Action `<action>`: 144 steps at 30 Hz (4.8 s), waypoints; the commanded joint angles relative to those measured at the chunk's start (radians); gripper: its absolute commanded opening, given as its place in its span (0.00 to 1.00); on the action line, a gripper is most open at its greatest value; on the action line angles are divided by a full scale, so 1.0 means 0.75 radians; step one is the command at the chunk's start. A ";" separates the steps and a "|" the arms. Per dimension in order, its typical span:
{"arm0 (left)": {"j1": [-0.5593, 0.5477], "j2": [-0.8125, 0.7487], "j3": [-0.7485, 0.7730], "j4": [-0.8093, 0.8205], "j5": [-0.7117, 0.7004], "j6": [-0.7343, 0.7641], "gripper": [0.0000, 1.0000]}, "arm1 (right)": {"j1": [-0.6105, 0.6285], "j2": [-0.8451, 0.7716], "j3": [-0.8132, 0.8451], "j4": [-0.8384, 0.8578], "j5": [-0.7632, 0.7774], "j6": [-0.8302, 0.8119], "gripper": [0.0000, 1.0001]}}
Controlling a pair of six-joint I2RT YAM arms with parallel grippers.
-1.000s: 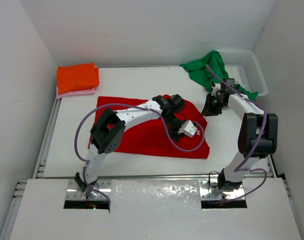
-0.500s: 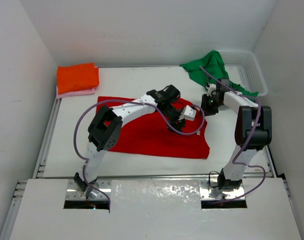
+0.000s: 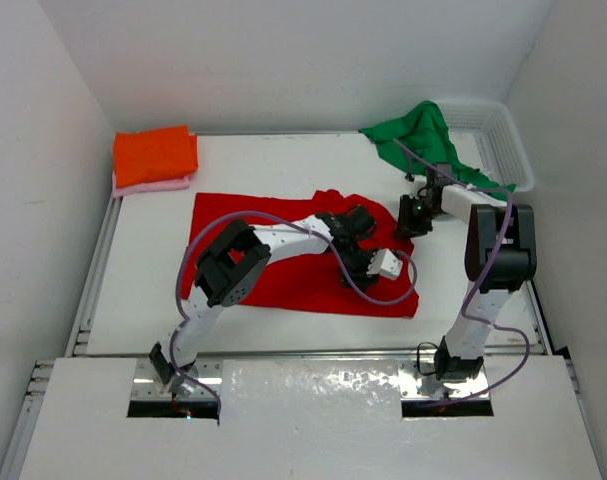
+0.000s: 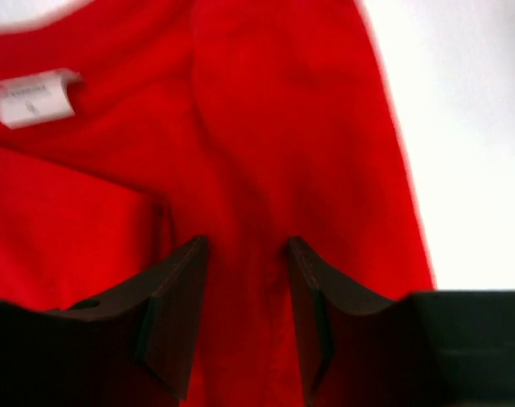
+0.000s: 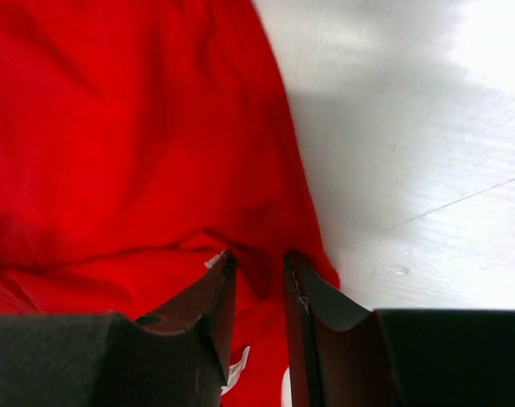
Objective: Fold and stack the t-shirts
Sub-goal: Fold the flattened tshirt in 1/3 of the way
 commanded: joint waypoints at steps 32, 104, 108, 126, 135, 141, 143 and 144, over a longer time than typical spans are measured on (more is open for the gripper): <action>-0.004 0.044 0.193 -0.033 -0.122 0.010 0.24 | 0.029 -0.003 0.013 0.021 0.034 -0.038 0.23; 0.237 -0.195 -0.008 -0.645 0.412 0.597 0.00 | 0.133 -0.765 -0.508 -0.300 -0.064 0.263 0.00; 0.227 -0.189 -0.077 -0.602 0.438 0.626 0.00 | 0.170 -0.829 -0.669 -0.206 -0.126 0.349 0.00; 0.294 -0.238 -0.004 -0.496 0.295 0.236 0.73 | 0.178 -0.895 -0.549 -0.196 -0.036 0.294 0.44; 0.299 -0.234 -0.243 0.304 -0.001 -0.640 0.60 | 0.176 -0.564 -0.416 -0.069 0.123 0.253 0.34; 0.297 -0.169 -0.259 0.427 -0.044 -0.759 0.64 | 0.176 -0.471 -0.424 0.016 0.069 0.251 0.37; 0.297 -0.148 -0.259 0.439 -0.042 -0.771 0.63 | 0.176 -0.443 -0.435 0.041 0.056 0.267 0.36; 0.297 -0.142 -0.259 0.439 -0.042 -0.765 0.60 | 0.176 -0.433 -0.433 0.045 0.074 0.265 0.36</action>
